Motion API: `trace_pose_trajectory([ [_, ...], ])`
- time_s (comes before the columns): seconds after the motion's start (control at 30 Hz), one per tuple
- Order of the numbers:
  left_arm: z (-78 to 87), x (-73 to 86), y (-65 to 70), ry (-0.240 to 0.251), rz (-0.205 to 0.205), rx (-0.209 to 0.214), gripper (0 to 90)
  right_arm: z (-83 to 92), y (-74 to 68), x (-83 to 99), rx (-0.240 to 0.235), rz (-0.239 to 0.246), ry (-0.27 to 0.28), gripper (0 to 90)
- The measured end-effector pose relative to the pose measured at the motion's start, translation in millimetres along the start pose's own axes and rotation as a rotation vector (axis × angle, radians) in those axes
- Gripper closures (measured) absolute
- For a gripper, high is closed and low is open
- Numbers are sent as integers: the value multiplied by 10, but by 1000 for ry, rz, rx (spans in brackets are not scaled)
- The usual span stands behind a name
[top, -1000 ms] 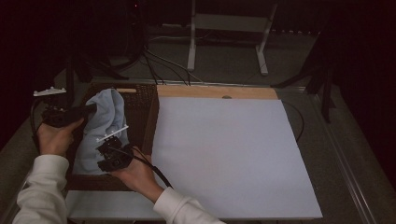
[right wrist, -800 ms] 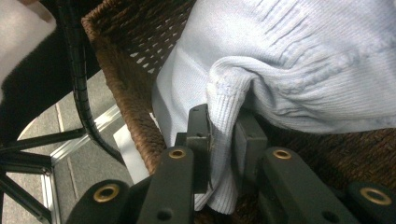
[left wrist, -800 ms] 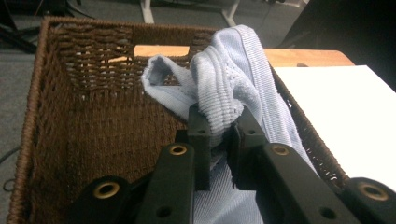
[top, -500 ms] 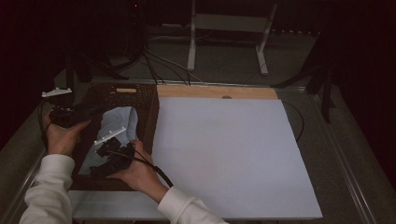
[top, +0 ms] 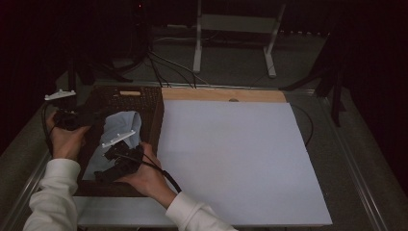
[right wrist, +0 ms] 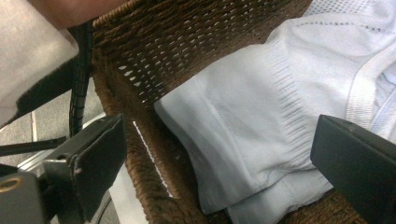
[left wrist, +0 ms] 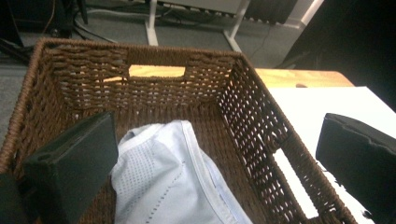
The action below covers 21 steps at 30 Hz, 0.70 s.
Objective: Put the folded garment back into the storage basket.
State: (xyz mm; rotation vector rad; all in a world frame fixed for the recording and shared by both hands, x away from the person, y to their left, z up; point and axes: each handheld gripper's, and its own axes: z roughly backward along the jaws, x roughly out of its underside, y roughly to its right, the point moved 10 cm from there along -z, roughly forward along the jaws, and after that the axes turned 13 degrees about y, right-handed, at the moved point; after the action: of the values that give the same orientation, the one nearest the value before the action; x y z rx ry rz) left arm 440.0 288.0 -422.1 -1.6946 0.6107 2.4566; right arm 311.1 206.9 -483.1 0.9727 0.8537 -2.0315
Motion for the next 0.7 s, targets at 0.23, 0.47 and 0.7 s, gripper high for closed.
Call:
trace_pose_trajectory([
  [0.23,-11,7,15,8,-4,-1,1,47,74,-38,17,-2,27,38],
  [0.47,-27,7,38,19,-10,-2,0,98,144,-74,28,3,47,36],
  [0.7,-53,26,95,13,-37,-2,0,161,222,-98,39,4,59,31],
])
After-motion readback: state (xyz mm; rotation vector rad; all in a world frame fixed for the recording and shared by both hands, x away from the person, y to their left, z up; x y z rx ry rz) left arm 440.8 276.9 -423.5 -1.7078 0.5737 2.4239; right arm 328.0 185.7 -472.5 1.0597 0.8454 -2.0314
